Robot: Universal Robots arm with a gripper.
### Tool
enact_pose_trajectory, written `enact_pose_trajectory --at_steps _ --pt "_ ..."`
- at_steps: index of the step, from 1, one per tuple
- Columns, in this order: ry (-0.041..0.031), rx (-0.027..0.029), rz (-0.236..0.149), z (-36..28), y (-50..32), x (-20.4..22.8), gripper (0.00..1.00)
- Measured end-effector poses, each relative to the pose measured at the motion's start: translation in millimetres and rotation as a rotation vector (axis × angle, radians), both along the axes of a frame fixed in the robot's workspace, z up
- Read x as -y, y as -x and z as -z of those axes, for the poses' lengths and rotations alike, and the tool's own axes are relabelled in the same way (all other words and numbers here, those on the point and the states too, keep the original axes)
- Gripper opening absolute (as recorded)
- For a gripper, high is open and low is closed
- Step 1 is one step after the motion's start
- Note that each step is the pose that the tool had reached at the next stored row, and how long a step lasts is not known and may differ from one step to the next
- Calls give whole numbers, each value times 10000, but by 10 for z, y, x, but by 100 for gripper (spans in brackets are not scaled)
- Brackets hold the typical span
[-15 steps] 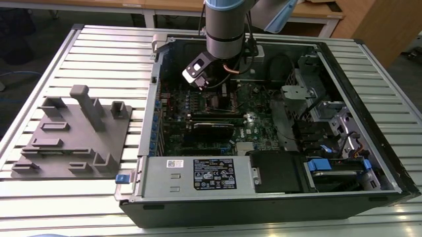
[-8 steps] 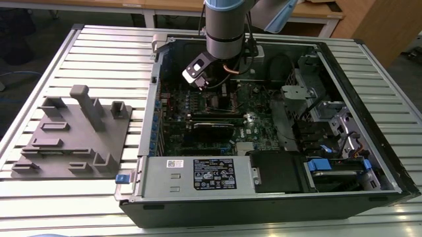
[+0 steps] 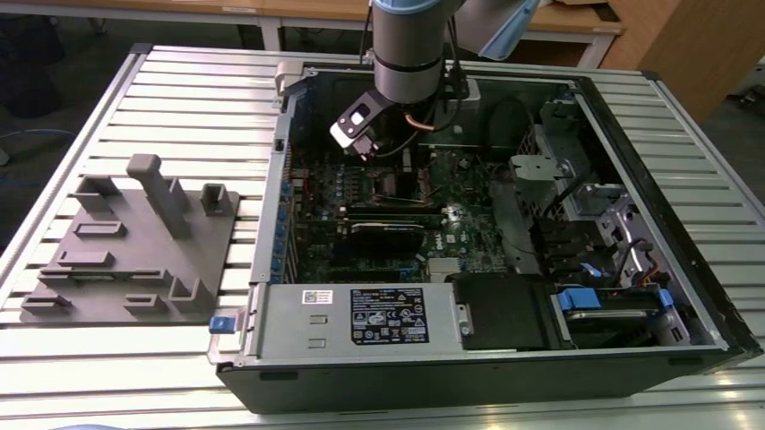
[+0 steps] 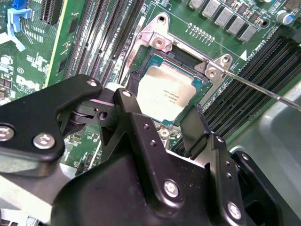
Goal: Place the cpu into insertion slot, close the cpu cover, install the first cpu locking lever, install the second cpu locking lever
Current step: 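Place the cpu into insertion slot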
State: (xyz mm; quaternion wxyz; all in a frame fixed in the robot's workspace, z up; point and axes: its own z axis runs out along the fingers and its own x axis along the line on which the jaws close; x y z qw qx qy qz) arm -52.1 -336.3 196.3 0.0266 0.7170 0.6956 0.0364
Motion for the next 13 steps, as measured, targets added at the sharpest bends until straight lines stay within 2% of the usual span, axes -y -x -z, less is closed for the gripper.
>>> enact_pose_trajectory --at_steps 13 --pt "1 -1 0 -4 1 0 62"
